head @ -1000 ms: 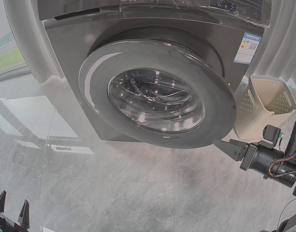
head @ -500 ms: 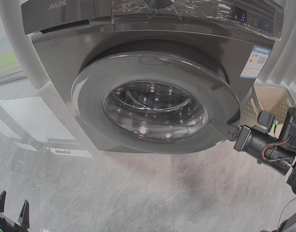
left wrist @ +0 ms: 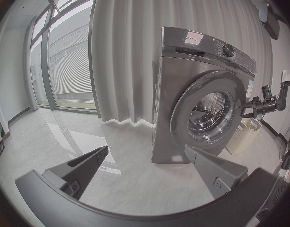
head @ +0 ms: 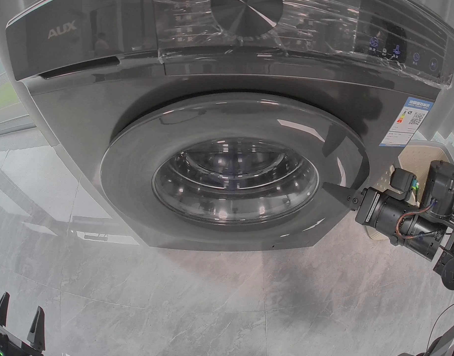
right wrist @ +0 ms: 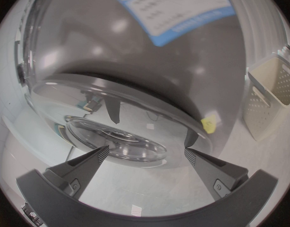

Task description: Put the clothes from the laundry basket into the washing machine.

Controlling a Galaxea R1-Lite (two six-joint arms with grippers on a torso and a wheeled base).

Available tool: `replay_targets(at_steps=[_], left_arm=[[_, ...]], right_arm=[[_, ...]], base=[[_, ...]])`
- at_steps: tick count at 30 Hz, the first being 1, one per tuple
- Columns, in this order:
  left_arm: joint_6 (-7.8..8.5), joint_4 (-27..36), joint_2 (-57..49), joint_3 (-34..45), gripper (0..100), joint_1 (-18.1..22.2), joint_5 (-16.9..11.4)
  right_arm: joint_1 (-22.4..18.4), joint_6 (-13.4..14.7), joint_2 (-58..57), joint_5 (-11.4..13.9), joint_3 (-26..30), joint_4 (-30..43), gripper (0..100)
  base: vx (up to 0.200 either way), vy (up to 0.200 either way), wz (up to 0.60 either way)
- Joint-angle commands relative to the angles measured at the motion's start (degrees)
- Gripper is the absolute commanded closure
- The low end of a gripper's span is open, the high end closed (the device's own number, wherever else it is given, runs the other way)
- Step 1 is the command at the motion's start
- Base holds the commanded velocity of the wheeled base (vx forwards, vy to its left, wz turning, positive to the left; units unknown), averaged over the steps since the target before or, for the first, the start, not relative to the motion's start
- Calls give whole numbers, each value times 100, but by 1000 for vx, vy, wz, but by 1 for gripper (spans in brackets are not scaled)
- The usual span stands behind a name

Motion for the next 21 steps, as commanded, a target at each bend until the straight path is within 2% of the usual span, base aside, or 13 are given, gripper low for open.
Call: replay_targets(at_steps=[1, 3, 4, 6, 8, 10, 11, 13, 17, 19, 21], left_arm=[[-3, -7, -49, 92, 0, 2, 4], [-12, -7, -49, 101, 0, 2, 4], [-12, -7, -49, 101, 0, 2, 4], [-12, -7, -49, 101, 0, 2, 4], [-21, -7, -49, 92, 0, 2, 4], [-21, -7, -49, 92, 0, 2, 4], [-21, -7, -49, 92, 0, 2, -5], [-30, -7, -49, 92, 0, 2, -5], [-30, -7, -49, 92, 0, 2, -5], [-30, -7, -49, 92, 0, 2, -5], [-30, -7, -49, 92, 0, 2, -5]], right_arm=[[149, -96, -299, -11, 496, -655, 0], [518, -193, -633, 7, 953, -620, 0], [931, -324, -887, -11, 1340, -549, 0], [1406, -562, -1345, -55, 1999, -549, 0], [1573, -852, -1775, -55, 2544, -549, 0], [1573, -852, -1775, -55, 2544, -549, 0], [1485, -1045, -2707, -55, 2764, -101, 0], [1309, -1124, -3384, -2, 2764, 303, 0], [395, -1405, -4843, 226, 2764, 1551, 0], [-247, -1731, -5765, 411, 2755, 2509, 0], [-677, -1898, -6803, 481, 2720, 3335, 0]], base=[[0, 0, 0], [0, 0, 0], [0, 0, 0], [0, 0, 0], [0, 0, 0], [0, 0, 0], [0, 0, 0], [0, 0, 0], [0, 0, 0], [0, 0, 0], [0, 0, 0]])
